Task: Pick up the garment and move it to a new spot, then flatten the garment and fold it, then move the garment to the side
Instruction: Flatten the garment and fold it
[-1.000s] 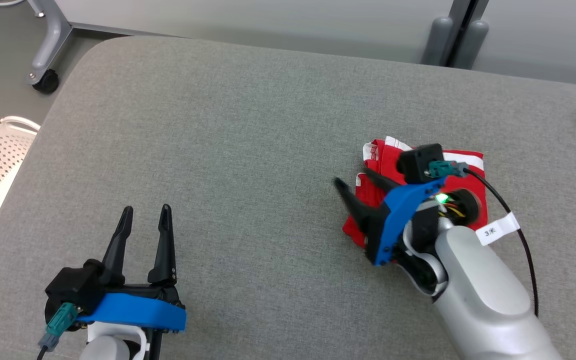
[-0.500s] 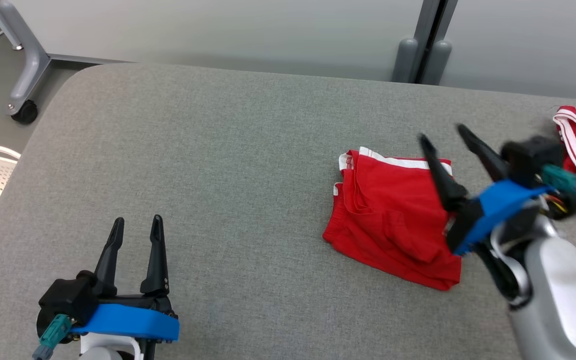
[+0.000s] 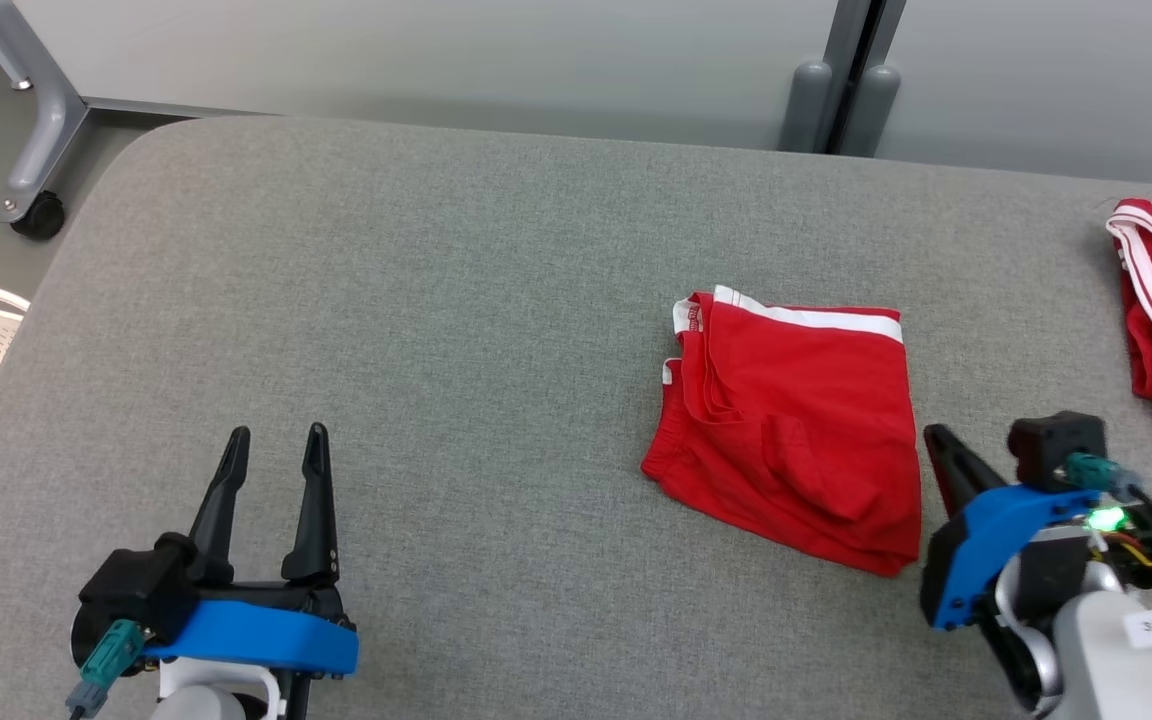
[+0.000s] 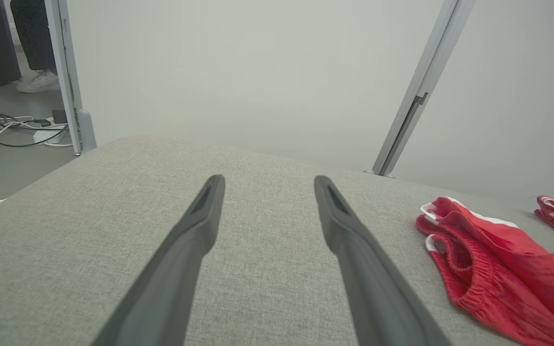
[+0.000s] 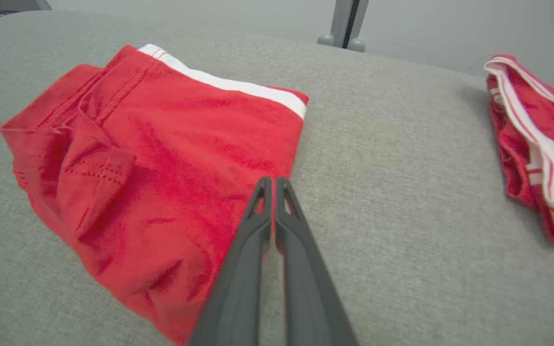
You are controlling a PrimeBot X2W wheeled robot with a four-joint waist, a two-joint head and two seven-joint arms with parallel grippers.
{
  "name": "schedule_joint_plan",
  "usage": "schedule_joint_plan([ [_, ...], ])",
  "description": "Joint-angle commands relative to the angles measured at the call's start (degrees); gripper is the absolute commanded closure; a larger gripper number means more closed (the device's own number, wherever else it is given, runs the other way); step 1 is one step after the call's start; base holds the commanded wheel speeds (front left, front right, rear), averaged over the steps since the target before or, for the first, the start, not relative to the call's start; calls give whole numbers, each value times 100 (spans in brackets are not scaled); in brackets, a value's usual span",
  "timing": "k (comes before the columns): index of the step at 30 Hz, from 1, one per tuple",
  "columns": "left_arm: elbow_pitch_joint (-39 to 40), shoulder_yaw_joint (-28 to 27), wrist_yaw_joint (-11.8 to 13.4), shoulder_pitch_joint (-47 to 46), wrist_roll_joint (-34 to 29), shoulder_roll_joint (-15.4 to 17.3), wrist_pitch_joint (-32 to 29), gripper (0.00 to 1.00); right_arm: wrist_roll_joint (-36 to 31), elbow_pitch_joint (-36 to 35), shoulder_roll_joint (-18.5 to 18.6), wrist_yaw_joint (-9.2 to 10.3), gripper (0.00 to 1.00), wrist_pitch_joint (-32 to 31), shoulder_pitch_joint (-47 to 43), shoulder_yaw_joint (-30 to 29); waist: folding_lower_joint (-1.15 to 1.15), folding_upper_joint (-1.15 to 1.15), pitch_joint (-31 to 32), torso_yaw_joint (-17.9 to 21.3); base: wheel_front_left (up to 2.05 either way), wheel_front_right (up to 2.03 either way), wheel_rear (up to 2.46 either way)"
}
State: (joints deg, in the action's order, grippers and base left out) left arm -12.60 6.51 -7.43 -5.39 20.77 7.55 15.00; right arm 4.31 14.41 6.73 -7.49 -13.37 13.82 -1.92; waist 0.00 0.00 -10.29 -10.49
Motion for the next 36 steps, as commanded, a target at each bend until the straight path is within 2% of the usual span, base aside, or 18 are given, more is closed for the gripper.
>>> schedule_joint_plan([
  [1, -4, 22, -4, -105, -13, 51, 22, 0, -52, 144, -68, -1, 100, 32, 107, 80, 0, 0, -14, -2, 0, 0, 0],
  [7, -80, 136, -4, -232, -22, 117, 22, 0, -93, 923, -263, -1, 100, 126, 483, 627, 0, 0, -50, -44, 0, 0, 0],
  [12, -191, 187, -4, -228, -33, 159, 22, 0, 153, 1216, -362, -1, 100, 228, 576, 1474, 0, 0, -20, -99, 0, 0, 0],
  [21, -223, 151, 31, -126, -206, 245, 22, 0, 1059, 750, -380, -1, 100, 293, 257, 3213, 0, 0, 86, 10, 0, 0, 0],
  [23, -216, 137, 38, -111, -245, 275, 22, 0, 1277, 542, -378, -1, 100, 342, 218, 3404, 0, 0, 117, 62, 0, 0, 0],
  [26, -219, 122, 55, -82, -301, 303, 22, 0, 1436, 222, -376, -1, 100, 555, 152, 3310, 0, 0, 184, 143, 0, 0, 0],
  [27, -212, 116, 69, -70, -328, 311, 23, 0, 1419, 109, -378, -1, 58, 660, 115, 3199, 0, 0, 212, 173, 0, 0, 0],
  [28, -211, 106, 84, -51, -339, 319, 22, 0, 1390, -2, -374, -1, 1, 769, 57, 3042, 0, 0, 246, 203, 0, 0, 0],
  [36, -207, 43, 140, 207, -347, 376, 22, 0, 647, -1014, -377, -1, 0, 1745, -424, 1282, 0, 0, 550, 488, 0, 0, 0],
])
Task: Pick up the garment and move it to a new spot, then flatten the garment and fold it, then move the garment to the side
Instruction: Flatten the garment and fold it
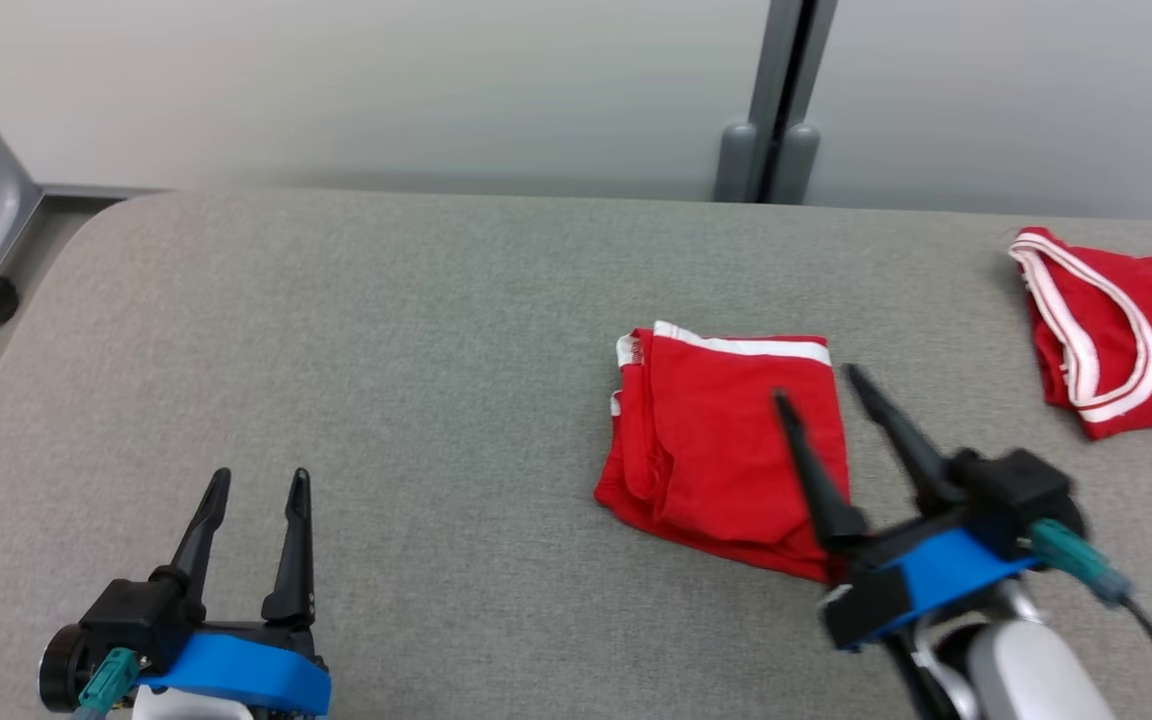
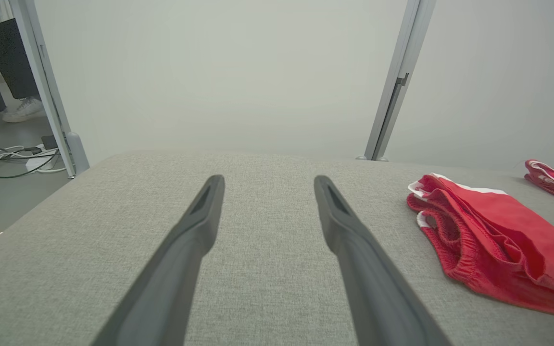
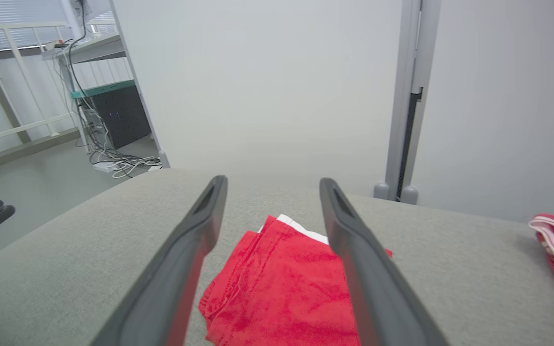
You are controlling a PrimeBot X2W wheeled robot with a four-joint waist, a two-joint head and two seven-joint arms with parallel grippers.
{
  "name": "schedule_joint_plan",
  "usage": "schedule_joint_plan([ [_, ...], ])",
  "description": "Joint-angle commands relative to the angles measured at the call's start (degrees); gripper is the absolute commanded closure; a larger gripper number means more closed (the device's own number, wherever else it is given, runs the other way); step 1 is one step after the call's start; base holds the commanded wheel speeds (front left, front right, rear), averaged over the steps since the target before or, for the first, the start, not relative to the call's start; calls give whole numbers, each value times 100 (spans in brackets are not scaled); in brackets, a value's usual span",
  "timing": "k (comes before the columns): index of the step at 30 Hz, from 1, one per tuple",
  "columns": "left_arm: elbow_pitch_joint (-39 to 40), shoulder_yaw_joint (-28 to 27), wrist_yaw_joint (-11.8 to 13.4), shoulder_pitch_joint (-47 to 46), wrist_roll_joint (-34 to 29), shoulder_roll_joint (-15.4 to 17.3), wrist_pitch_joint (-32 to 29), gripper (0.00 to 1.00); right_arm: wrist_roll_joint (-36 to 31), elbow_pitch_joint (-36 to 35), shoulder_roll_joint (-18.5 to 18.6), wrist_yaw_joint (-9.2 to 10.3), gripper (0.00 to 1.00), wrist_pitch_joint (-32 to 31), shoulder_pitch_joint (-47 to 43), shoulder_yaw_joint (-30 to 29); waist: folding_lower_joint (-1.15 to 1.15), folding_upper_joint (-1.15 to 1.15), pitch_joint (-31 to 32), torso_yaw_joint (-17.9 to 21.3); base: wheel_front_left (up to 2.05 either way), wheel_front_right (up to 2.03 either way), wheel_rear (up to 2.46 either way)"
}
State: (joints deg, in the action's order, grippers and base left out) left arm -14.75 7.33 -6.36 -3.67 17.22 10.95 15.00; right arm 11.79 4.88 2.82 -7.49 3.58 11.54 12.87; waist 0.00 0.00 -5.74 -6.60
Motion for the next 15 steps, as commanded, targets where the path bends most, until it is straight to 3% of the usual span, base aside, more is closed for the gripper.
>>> schedule_joint_plan([
  [1, 10, -49, 38, 71, 14, 47, 22, 0, -197, -114, 14, -1, 0, 16, -266, -393, 0, 0, 134, 136, 0, 0, 0],
  [6, 171, -31, 171, 259, -22, 33, -67, 0, -512, -319, 45, -1, 0, -157, -600, -1274, 0, 0, 287, 257, 0, 0, 0],
  [15, 187, -20, 231, 466, 17, 102, -119, 0, -489, -207, 52, -1, 0, -361, -1008, -1850, 0, 0, 543, 364, 0, 0, 0],
])
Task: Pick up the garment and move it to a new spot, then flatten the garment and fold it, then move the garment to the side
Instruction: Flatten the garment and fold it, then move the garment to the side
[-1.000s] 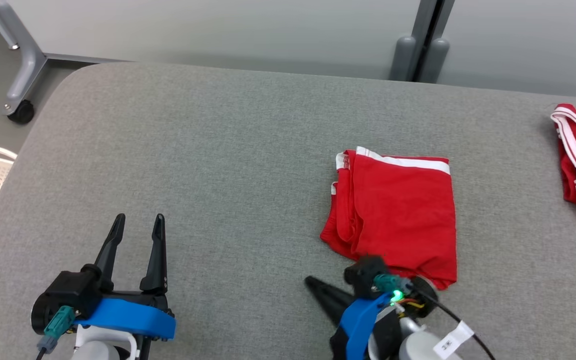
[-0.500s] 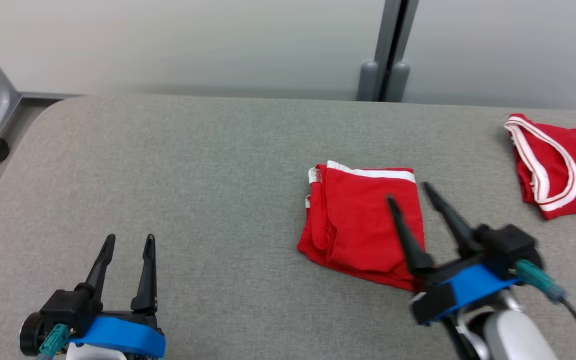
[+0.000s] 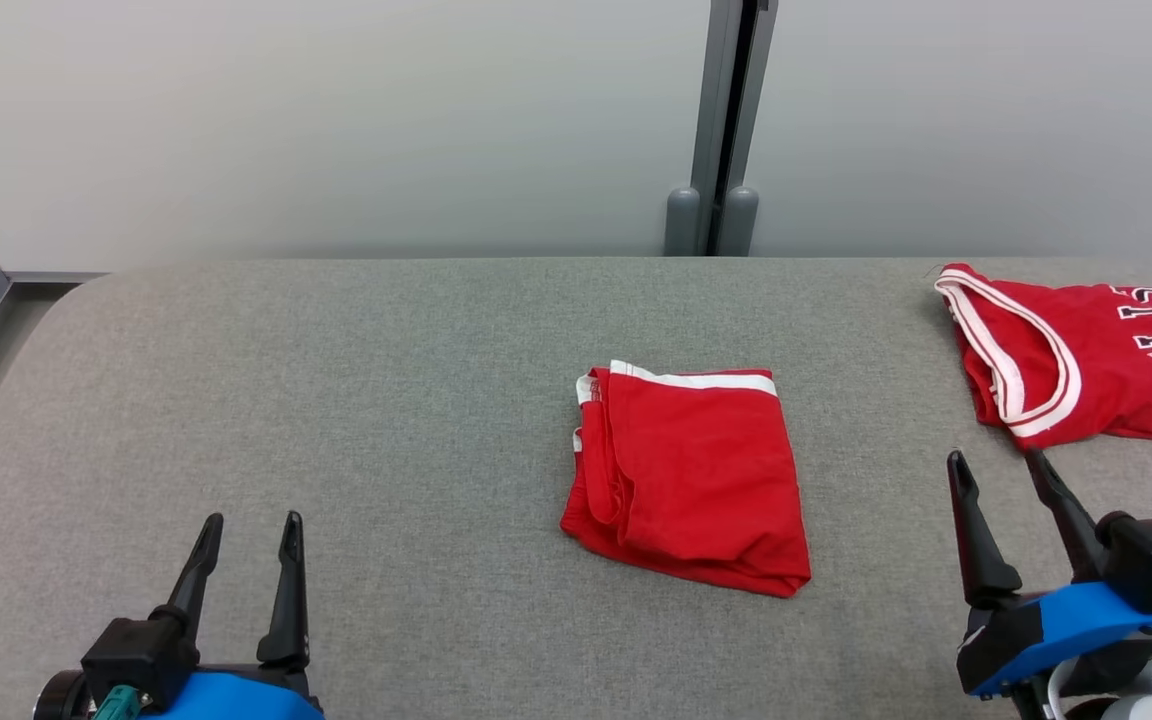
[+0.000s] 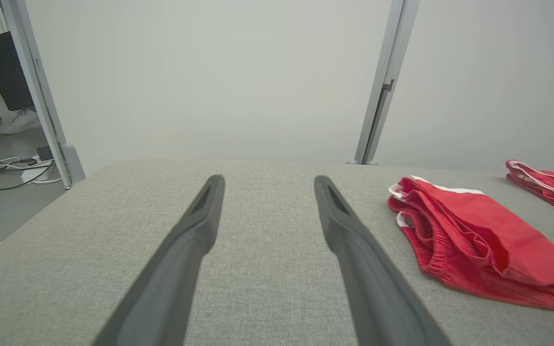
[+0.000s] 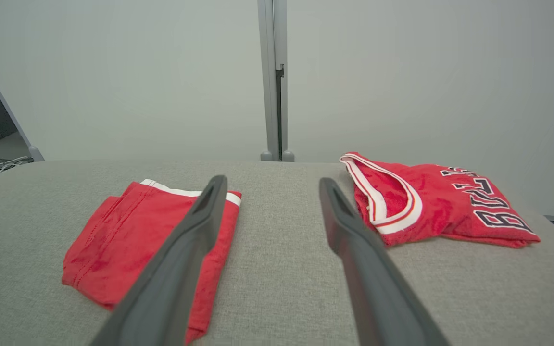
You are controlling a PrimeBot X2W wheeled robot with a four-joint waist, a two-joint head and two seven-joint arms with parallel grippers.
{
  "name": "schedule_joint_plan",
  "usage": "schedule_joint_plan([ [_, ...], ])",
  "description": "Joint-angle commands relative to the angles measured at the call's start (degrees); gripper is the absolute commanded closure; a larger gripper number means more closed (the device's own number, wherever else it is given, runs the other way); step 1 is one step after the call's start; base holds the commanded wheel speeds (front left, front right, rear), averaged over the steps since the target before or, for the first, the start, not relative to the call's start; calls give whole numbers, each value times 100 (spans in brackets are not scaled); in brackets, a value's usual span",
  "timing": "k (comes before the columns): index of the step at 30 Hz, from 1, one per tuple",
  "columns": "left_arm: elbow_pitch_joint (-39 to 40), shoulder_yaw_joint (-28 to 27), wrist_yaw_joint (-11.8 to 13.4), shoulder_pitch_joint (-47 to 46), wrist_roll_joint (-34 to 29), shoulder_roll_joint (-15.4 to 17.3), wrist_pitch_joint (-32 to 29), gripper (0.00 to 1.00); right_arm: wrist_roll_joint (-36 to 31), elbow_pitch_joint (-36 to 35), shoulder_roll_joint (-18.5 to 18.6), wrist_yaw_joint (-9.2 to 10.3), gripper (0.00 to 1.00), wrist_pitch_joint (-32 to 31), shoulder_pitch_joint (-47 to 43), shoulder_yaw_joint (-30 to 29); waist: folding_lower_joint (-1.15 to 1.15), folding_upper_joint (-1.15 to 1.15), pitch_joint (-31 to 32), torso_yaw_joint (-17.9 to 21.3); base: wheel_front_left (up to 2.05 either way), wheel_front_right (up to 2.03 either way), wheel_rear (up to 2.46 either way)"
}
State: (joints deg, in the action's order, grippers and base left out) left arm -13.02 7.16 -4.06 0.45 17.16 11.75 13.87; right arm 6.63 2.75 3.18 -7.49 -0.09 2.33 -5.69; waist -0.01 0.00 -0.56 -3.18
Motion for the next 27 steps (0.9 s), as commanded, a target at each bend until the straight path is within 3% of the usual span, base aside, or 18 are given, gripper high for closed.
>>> schedule_joint_plan([
  [1, 11, 6, 10, 76, 26, 20, -13, 0, 60, 38, 26, -1, 0, 18, -91, 5, 1, 0, 56, 35, 0, 0, 0],
  [27, 27, 82, 123, 109, 184, 115, -287, 0, 277, 712, 35, -1, 0, 221, -125, 31, 1, 0, 160, 72, 0, 0, 0],
])
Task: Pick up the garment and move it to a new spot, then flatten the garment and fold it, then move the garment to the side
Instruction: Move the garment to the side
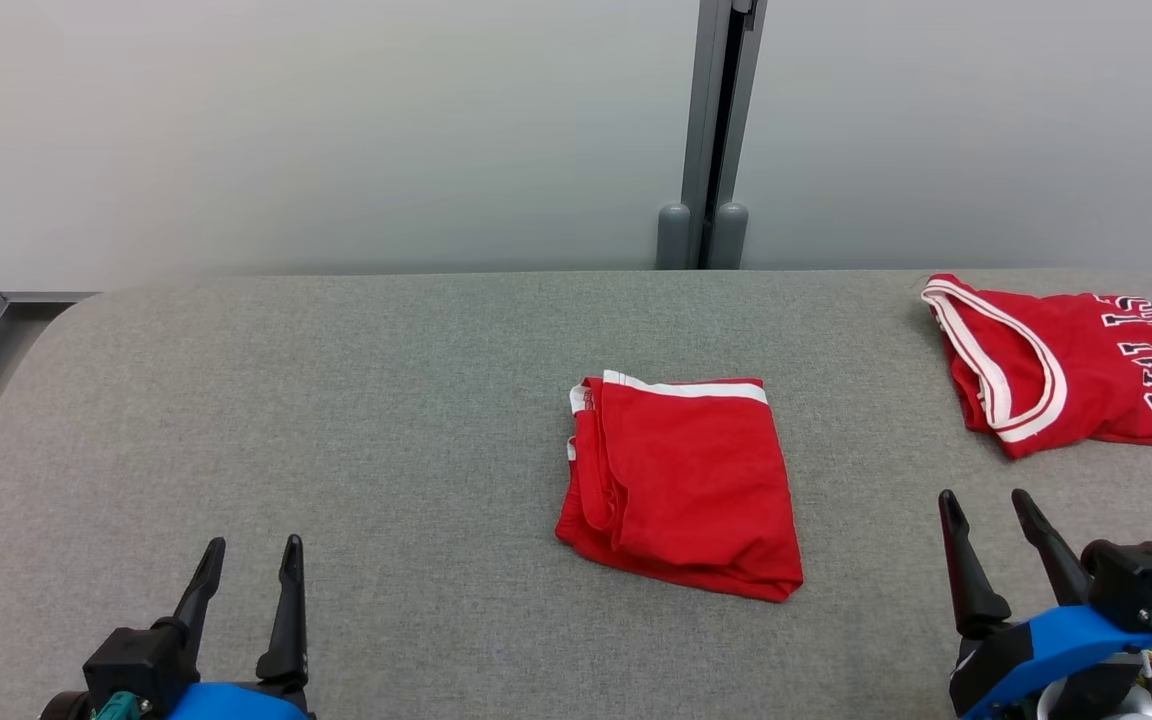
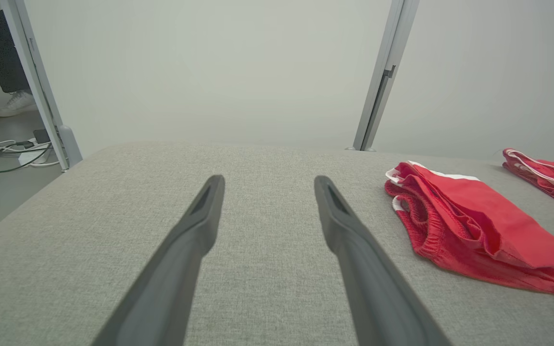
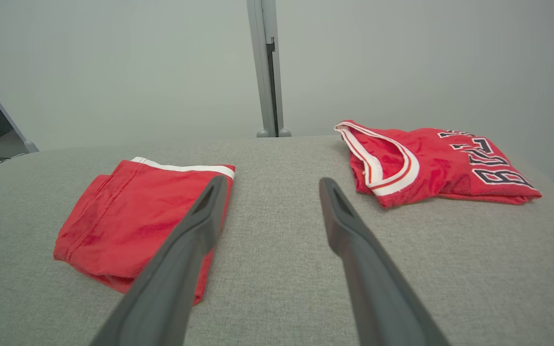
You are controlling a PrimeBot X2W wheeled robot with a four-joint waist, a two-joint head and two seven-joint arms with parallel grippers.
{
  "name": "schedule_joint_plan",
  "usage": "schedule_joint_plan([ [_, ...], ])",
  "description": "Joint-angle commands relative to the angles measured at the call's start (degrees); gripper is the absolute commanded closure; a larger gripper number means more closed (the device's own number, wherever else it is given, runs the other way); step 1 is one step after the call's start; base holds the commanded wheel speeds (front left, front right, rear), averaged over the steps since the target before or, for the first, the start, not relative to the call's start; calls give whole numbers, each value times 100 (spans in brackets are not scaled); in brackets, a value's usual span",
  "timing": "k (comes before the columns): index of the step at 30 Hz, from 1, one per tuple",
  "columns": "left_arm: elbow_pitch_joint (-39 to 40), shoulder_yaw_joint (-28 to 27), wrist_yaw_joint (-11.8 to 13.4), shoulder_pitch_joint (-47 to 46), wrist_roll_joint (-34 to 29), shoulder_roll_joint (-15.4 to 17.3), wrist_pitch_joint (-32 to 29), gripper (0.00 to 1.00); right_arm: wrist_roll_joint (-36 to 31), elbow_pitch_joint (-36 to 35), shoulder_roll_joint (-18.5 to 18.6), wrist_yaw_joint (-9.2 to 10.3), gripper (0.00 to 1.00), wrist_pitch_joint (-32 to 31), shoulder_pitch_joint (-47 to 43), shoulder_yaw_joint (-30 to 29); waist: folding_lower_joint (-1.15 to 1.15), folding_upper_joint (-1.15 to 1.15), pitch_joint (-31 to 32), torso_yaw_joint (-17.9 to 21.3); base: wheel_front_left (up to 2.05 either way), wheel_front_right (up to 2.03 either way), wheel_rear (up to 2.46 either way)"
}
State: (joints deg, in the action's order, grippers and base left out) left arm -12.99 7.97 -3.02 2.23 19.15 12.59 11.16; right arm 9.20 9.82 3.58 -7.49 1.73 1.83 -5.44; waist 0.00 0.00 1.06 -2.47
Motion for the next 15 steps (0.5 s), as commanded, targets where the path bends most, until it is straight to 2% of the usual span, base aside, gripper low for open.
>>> schedule_joint_plan([
  [1, 32, 5, 26, -71, -13, 40, -24, 0, 23, 14, -8, -1, 0, 35, -75, 16, 0, 0, -6, 5, 0, 0, 0],
  [15, 104, 68, 68, -25, 66, 74, -83, 0, 56, 125, -29, -1, 0, -134, 195, 124, 0, 0, -121, -72, 0, 0, 0],
])
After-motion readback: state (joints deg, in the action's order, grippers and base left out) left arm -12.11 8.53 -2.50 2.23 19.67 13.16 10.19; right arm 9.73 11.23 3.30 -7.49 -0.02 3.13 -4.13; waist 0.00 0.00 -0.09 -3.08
